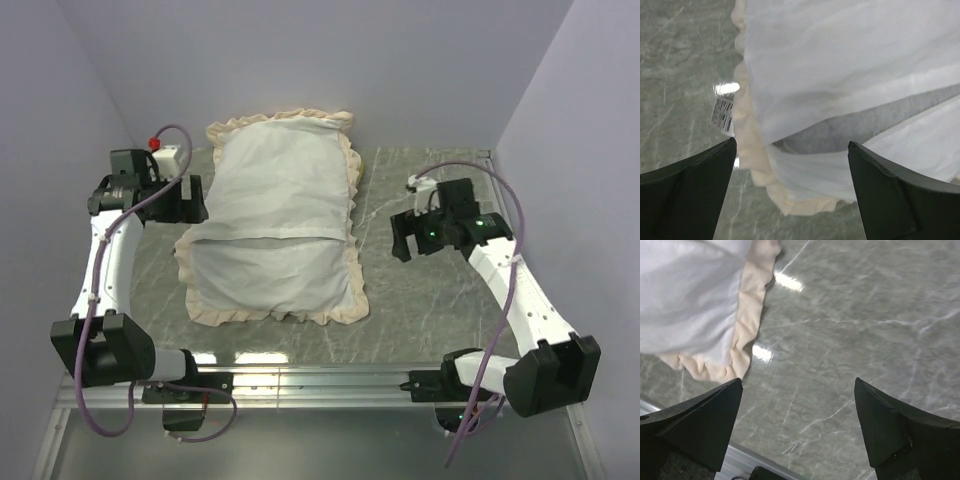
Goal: Put the pillow into the pillowcase
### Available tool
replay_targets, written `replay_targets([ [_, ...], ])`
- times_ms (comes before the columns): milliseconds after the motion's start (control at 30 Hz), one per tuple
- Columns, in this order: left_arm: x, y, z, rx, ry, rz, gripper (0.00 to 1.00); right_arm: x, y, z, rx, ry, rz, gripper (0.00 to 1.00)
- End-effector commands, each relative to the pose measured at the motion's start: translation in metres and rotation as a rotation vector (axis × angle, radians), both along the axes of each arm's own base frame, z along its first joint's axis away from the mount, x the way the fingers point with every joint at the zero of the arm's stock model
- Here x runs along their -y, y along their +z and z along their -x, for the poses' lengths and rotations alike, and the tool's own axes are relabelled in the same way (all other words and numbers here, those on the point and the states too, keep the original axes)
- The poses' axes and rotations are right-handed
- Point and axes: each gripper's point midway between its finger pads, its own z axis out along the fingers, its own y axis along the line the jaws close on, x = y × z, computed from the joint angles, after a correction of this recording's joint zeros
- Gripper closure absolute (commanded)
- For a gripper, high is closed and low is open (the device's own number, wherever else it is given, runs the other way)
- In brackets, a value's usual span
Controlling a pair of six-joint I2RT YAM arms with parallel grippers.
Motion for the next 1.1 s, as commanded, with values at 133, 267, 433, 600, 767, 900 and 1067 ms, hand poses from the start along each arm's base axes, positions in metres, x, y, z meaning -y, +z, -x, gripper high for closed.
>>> replay_targets([
  [133,-0.058,-0.019,0.053,-0.159,-0.07,0.051,0.01,-0.042,-0.061,0.035,-0.22,0.187,0.167,0.0],
  [267,-0.077,-0.057,0.092,-0.257,-0.091,-0.014,0.01,-0.067,-0.085,0.047,-0.317,0.255,0.151,0.0],
  [433,-0.068,-0.108,0.128,-0.31,-0.153,-0.054,0.01,-0.092,-0.119,0.057,-0.415,0.302,0.126,0.0],
  [600,-0.063,-0.127,0.122,-0.283,-0.149,-0.019,0.01,-0.099,-0.14,0.054,-0.471,0.289,0.124,0.01],
  [767,-0.058,-0.138,0.107,-0.211,-0.201,0.002,0.01,-0.11,-0.152,0.056,-0.497,0.292,0.068,0.01],
  [900,-0.042,-0.153,0.097,-0.193,-0.261,0.025,0.01,-0.115,-0.159,0.056,-0.542,0.282,0.062,0.02],
  [1067,-0.027,-0.173,0.085,-0.238,-0.287,0.049,0.01,-0.122,-0.17,0.055,-0.603,0.28,0.049,0.07],
])
